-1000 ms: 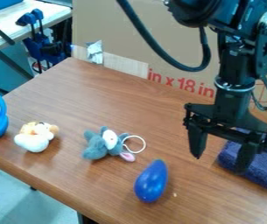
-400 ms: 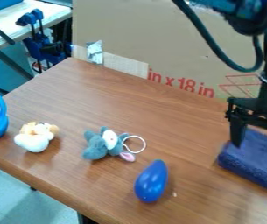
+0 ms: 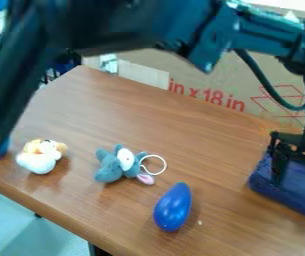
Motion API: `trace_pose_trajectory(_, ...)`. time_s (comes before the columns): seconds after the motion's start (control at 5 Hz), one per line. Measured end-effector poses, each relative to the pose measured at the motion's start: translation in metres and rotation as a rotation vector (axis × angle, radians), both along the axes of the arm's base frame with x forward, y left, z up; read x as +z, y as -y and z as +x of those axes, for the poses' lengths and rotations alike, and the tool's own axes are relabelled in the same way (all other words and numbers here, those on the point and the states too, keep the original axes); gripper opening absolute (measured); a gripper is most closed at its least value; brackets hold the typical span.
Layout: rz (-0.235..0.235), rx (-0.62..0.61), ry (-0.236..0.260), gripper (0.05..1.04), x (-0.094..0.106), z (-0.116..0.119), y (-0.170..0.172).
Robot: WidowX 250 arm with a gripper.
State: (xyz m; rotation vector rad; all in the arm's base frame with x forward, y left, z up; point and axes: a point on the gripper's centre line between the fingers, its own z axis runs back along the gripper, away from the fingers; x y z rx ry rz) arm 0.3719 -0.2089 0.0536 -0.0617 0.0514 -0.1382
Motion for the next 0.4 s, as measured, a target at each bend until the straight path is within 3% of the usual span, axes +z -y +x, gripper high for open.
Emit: trace_pose_trajectory(0.4, -0.019, 0.0, -0.002, 1.001, -0.0098, 0.0113, 0.0046)
